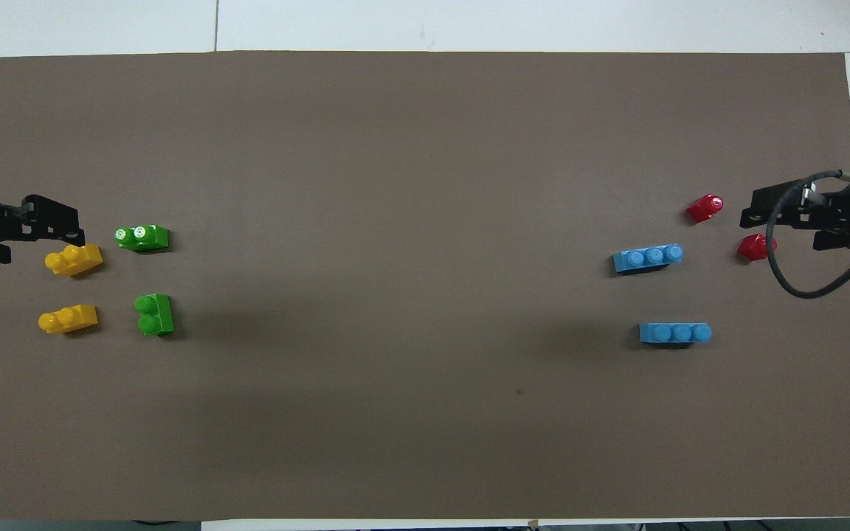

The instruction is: Remove green block with left arm and hold with right

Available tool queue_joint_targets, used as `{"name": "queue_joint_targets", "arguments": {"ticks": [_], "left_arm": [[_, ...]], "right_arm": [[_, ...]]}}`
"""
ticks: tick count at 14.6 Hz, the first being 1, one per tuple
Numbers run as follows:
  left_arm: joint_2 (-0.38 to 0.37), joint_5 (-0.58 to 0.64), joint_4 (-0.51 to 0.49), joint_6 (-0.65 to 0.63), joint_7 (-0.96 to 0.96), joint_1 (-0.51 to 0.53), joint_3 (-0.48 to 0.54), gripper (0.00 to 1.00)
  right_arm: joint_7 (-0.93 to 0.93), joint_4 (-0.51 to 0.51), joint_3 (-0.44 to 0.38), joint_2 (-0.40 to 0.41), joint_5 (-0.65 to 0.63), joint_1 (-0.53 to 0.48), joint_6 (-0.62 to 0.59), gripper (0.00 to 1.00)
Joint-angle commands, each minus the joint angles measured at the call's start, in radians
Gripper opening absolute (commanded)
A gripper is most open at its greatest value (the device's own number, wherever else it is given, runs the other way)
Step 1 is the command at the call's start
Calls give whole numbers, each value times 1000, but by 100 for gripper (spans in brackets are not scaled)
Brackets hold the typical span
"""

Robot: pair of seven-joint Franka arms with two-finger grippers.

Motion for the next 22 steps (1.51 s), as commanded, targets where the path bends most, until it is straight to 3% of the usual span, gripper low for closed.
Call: {"name": "queue_joint_targets", "arguments": {"ticks": [1, 22], "left_arm": [[-18, 17, 2, -29, -5, -29, 9, 100], [-32, 19, 37, -18, 6, -35, 6, 100]], "right_arm": [[-120, 32, 3, -4, -62, -3, -38, 100], [-166, 50, 6, -6, -139, -3, -98, 100]]}}
